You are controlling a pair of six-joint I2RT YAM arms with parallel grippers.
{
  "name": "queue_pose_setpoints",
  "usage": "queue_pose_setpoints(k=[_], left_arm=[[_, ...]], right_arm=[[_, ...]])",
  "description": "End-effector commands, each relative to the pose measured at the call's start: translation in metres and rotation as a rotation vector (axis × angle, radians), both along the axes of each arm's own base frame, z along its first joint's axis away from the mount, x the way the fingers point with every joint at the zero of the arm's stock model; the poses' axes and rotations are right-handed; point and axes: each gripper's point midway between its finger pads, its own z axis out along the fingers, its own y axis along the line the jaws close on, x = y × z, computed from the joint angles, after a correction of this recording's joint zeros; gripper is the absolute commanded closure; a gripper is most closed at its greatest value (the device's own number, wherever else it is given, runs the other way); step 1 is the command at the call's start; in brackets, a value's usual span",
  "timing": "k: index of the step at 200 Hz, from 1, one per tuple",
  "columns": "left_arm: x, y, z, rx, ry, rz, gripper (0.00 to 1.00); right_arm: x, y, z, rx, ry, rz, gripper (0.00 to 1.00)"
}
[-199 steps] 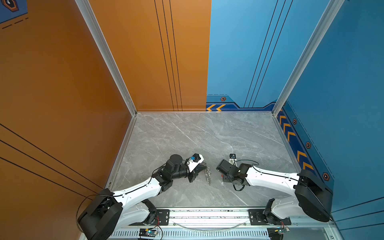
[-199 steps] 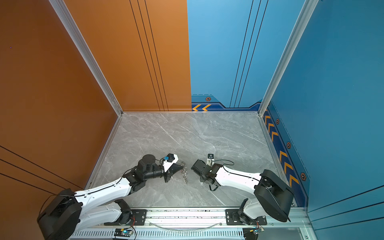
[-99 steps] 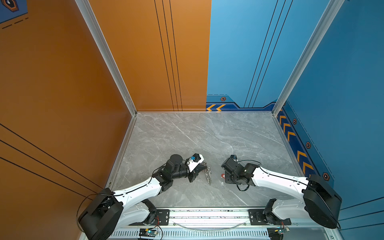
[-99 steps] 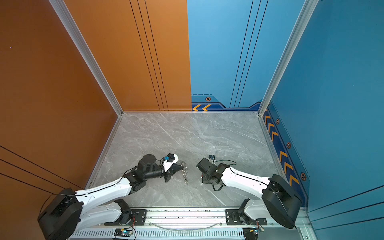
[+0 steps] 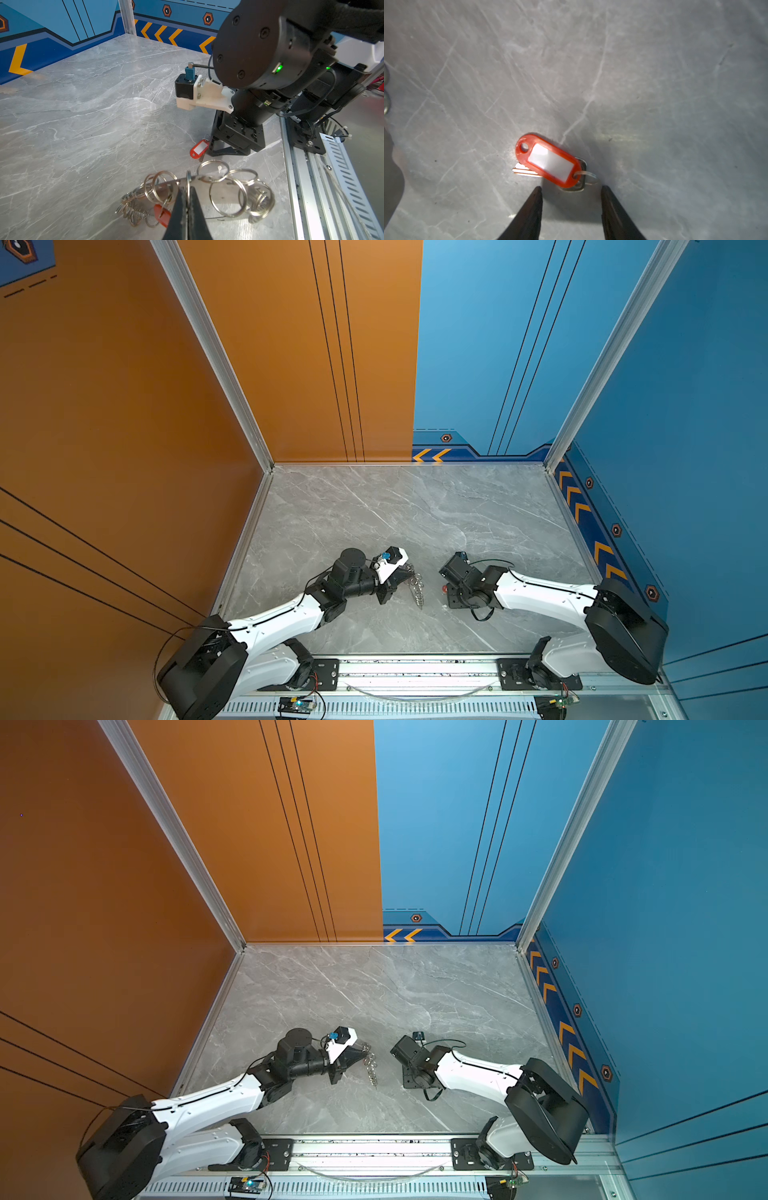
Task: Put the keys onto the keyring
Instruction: 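Lower the right gripper and pinch the red-tag key's metal ring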
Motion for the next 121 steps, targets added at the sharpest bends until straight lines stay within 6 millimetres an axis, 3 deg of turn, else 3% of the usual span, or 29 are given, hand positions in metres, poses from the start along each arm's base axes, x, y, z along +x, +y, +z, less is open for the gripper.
queue_pose_setpoints(k=[1, 50, 76, 121], left_arm=[[0.003, -0.003, 0.003, 0.007, -0.015, 0.004, 1.00], [0.005, -0.003, 0.002, 0.013, -0.018, 0.011, 1.00], [0.005, -0.003, 0.001, 0.013, -0.017, 0.012, 1.00], [0.005, -0.003, 0.001, 0.016, -0.018, 0.014, 1.00]], right_arm=[[0.000, 0.012, 0.000, 0.032, 0.012, 0.057, 0.56], [-0.006, 0.034, 0.011, 0.062, -0.002, 0.136, 0.65], [0.003, 0.018, 0.020, 0.038, -0.047, 0.113, 0.73], [0.011, 0.008, 0.019, 0.050, -0.011, 0.176, 0.67]])
